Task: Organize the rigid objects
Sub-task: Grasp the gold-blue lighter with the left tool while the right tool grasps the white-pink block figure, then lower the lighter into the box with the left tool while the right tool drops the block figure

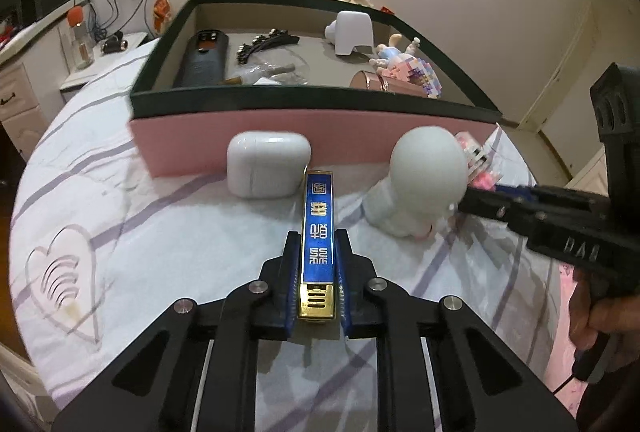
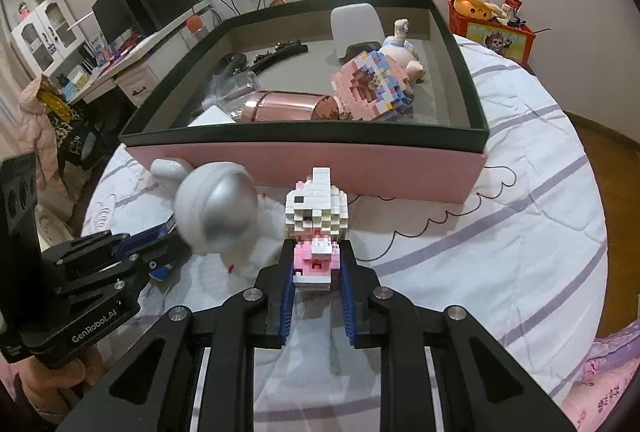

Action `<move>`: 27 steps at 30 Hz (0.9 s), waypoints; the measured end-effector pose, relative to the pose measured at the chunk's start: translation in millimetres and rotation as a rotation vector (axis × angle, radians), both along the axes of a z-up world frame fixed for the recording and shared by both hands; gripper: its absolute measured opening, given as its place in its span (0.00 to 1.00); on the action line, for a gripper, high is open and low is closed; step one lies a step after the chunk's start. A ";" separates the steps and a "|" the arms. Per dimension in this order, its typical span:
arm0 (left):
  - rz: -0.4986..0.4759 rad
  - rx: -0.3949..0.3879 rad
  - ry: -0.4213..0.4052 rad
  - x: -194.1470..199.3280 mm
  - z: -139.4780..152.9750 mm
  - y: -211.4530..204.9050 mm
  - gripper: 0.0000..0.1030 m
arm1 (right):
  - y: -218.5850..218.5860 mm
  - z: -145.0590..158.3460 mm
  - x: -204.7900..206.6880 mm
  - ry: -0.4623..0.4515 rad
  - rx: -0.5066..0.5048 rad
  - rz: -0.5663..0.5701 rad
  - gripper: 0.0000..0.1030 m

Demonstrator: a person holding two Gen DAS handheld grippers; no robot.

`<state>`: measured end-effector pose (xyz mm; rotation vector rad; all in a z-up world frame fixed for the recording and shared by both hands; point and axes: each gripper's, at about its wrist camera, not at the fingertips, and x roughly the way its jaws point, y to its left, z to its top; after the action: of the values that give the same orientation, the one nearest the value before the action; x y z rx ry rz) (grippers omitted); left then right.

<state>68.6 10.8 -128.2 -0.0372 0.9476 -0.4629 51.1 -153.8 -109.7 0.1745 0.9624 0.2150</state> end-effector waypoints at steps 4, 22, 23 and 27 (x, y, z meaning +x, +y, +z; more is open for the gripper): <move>0.023 -0.006 -0.003 -10.7 8.5 16.3 0.15 | -5.1 10.0 -7.0 -0.014 0.021 -0.002 0.19; 0.056 -0.042 -0.151 62.6 100.5 15.9 0.15 | 18.1 96.9 63.2 -0.169 -0.007 0.070 0.19; 0.059 -0.030 -0.149 76.2 100.4 11.3 0.15 | 19.5 97.2 69.0 -0.164 -0.007 0.068 0.19; 0.080 0.010 -0.125 116.5 91.3 -0.1 0.15 | 19.2 88.4 106.7 -0.122 -0.015 0.042 0.19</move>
<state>185.1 10.6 -36.9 -0.0365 0.8221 -0.3822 157.8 -134.6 -21.3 0.1255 0.8466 0.2543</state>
